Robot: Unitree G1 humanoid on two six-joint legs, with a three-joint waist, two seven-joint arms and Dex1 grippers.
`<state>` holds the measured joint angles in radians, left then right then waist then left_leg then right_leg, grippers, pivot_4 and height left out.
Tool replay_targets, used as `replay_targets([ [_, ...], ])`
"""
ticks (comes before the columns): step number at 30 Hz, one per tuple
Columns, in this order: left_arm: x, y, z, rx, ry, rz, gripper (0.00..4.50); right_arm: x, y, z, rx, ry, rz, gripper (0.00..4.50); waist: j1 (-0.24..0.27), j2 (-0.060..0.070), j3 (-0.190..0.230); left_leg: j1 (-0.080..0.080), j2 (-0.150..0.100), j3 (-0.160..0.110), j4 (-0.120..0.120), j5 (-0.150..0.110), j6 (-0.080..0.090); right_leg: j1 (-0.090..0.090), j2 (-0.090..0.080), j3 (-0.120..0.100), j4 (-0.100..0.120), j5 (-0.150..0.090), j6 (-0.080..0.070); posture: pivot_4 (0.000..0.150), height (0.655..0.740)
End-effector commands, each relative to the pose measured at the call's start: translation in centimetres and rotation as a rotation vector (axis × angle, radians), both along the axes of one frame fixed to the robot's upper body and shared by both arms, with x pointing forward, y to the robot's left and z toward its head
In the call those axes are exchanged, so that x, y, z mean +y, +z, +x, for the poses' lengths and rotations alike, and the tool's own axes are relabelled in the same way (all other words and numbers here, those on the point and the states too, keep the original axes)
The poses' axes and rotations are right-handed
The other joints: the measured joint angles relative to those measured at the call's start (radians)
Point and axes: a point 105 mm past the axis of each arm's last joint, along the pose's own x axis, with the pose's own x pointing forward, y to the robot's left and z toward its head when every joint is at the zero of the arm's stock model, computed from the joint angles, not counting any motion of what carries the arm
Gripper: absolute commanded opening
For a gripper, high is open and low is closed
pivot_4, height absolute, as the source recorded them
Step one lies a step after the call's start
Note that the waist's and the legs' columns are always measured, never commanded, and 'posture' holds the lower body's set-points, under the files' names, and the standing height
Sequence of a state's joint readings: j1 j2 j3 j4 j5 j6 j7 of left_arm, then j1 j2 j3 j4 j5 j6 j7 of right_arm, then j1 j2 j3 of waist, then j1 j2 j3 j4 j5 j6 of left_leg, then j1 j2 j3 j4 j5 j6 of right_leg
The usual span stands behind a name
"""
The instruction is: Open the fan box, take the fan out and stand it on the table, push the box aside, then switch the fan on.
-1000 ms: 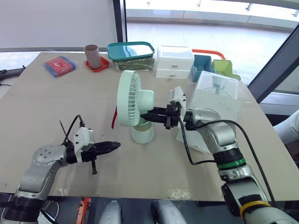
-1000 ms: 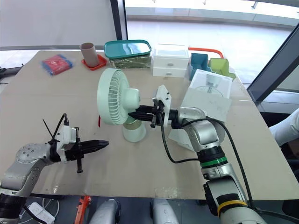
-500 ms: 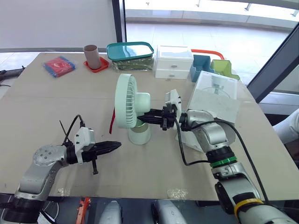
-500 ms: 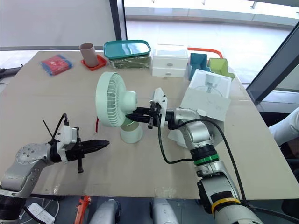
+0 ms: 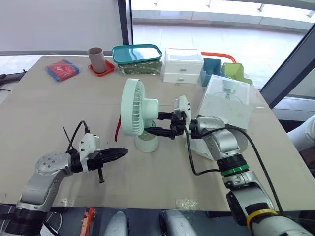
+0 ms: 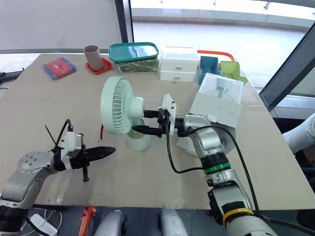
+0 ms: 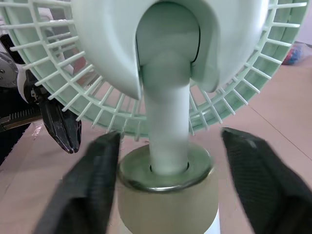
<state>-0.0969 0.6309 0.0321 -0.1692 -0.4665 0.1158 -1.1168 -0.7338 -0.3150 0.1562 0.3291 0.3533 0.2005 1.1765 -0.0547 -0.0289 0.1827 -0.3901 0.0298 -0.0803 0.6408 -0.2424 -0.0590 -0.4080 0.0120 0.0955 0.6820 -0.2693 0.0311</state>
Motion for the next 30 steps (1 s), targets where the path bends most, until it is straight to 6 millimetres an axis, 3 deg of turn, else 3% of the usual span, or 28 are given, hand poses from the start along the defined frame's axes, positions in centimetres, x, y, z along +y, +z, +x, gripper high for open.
replay_targets([
  [1, -0.7, 0.6, -0.1, -0.031, -0.021, -0.011, 0.00, -0.2, 1.2, -0.2, -0.037, 0.009, 0.016, 4.36, 0.000, 0.000, 0.000, 0.000, 0.000, 0.000, 0.000, 0.000, 0.000, 0.000, 0.000, 0.000, 0.000, 0.000, 0.000, 0.150, 0.7400],
  [10, -0.8, 0.7, 0.1, -0.018, -0.014, -0.035, 0.00, -1.7, 1.5, -0.9, -0.047, -0.025, 0.002, 4.36, 0.002, 0.000, 0.000, 0.000, 0.000, 0.000, 0.000, 0.000, 0.000, 0.000, 0.000, 0.000, 0.000, 0.000, 0.000, 0.150, 0.7400],
  [15, -0.2, 1.0, 0.7, -0.008, 0.023, -0.057, 1.42, -3.4, 1.5, -2.0, -0.051, -0.074, -0.010, 4.50, 0.006, 0.000, 0.000, -0.001, 0.000, -0.001, 0.000, 0.000, 0.000, 0.000, 0.000, 0.000, 0.000, 0.000, 0.001, 0.150, 0.7400],
  [16, -0.1, 1.1, 0.8, -0.010, 0.031, -0.062, 1.94, -3.7, 1.4, -2.2, -0.052, -0.084, -0.013, 4.50, 0.005, 0.000, 0.000, -0.001, -0.001, 0.000, 0.000, 0.000, 0.000, 0.000, 0.000, 0.000, 0.000, 0.000, 0.001, 0.150, 0.7400],
  [19, 0.5, 1.1, 1.1, -0.012, 0.067, -0.064, 2.82, -4.6, 1.3, -3.0, -0.044, -0.112, -0.017, 4.50, 0.003, 0.000, 0.000, 0.000, -0.001, 0.000, 0.000, 0.000, 0.000, 0.000, 0.000, 0.000, 0.000, 0.000, 0.001, 0.150, 0.7400],
  [24, 3.0, 1.0, 3.3, 0.007, 0.308, -0.079, 4.45, -6.7, 0.6, -6.1, -0.053, -0.176, -0.053, 4.50, 0.009, 0.000, 0.000, -0.002, -0.001, -0.002, 0.000, 0.000, 0.000, 0.000, 0.000, 0.000, 0.000, -0.002, 0.003, 0.150, 0.7400],
  [30, 3.4, -0.3, 3.7, 0.001, 0.434, -0.032, 4.45, -8.1, -1.8, -8.1, -0.012, -0.306, -0.077, 4.50, 0.007, 0.000, 0.000, -0.001, -0.002, -0.001, 0.001, 0.000, 0.000, 0.002, -0.001, 0.002, 0.000, -0.002, 0.003, 0.150, 0.7400],
])
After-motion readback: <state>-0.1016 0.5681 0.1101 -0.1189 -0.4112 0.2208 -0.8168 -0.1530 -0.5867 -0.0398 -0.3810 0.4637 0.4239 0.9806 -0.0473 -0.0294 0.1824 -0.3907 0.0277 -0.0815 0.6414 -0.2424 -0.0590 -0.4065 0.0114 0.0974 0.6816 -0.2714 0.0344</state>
